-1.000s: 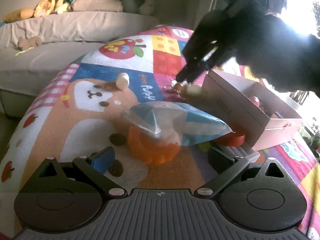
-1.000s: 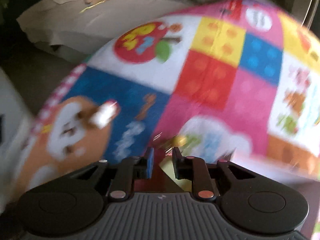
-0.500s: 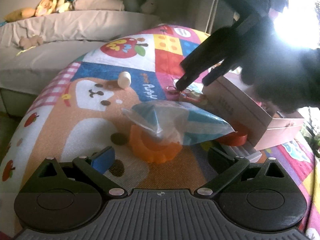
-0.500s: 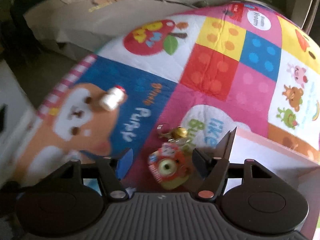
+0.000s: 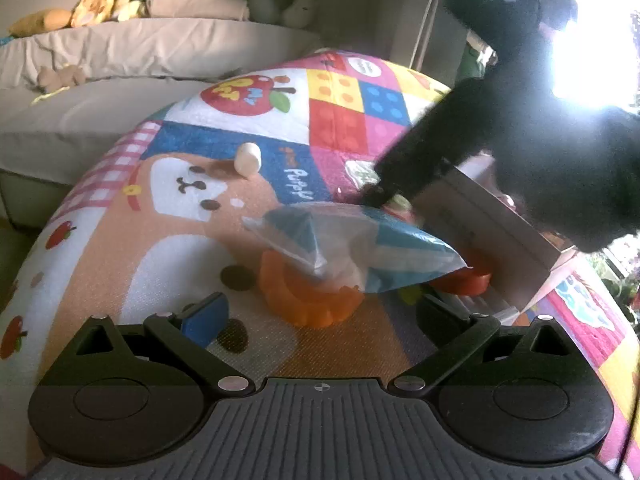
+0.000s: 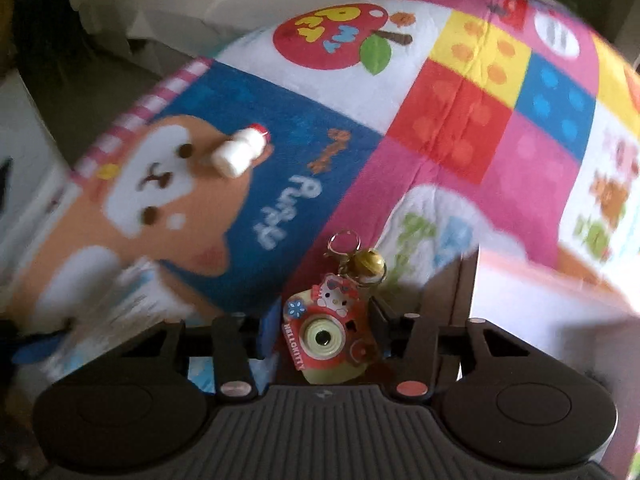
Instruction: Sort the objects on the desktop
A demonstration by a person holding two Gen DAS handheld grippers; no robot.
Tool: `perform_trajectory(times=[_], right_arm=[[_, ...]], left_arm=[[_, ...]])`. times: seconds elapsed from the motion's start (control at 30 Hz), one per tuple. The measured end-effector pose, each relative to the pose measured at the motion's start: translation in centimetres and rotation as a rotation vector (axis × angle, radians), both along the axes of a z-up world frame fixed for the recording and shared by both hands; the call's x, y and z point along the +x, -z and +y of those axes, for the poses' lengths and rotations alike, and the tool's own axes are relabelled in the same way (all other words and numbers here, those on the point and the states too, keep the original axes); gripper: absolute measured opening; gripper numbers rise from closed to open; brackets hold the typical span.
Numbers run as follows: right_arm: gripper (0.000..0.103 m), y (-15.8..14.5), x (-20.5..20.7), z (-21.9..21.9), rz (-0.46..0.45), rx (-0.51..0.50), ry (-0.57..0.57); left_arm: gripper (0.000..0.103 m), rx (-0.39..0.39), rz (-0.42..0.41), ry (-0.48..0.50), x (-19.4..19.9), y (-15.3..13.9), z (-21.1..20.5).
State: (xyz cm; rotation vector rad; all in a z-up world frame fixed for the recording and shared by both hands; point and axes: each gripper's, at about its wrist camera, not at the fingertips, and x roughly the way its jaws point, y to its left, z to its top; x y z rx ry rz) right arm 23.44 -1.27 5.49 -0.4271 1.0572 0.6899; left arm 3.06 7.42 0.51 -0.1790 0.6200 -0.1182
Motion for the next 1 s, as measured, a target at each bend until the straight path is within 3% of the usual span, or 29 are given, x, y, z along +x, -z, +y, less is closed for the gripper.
perform_trajectory(times=[0.13, 0.23, 0.37, 0.43, 0.57, 0.73, 1.0], right_arm=[[0.046, -1.0, -2.9, -2.0, 0.040, 0.049, -0.020], [0.046, -2.9, -5.0, -5.0, 0.052, 0.154, 0.017], [0.046, -5.8, -8.0, -11.6, 0.045, 0.321, 0.066], [0.046, -6.3, -9.4, -14.5, 0.028, 0.358, 0.078], [0.047, -4.6, -11.7, -18.5, 0.017, 0.323, 0.105], [0.053, -1.7, -11.0, -21.1, 0.019, 0.333, 0.182], [0.053, 0.0, -6.3, -18.9, -0.002, 0.433, 0.239]], left_arm=[[0.103, 0.003, -0.002, -0.005, 0.0, 0.0, -0.1], [0.103, -0.002, 0.000, -0.013, -0.1, 0.0, 0.0], [0.103, 0.014, 0.000, -0.032, -0.1, -0.1, -0.1], [0.103, 0.038, -0.002, -0.035, -0.1, -0.2, -0.4], [0.103, 0.086, -0.014, -0.031, -0.5, -0.8, -1.0], [0.103, 0.130, -0.032, 0.008, -1.8, -2.0, -2.6], [0.103, 0.175, -0.051, 0.142, -3.3, -3.1, -5.3]])
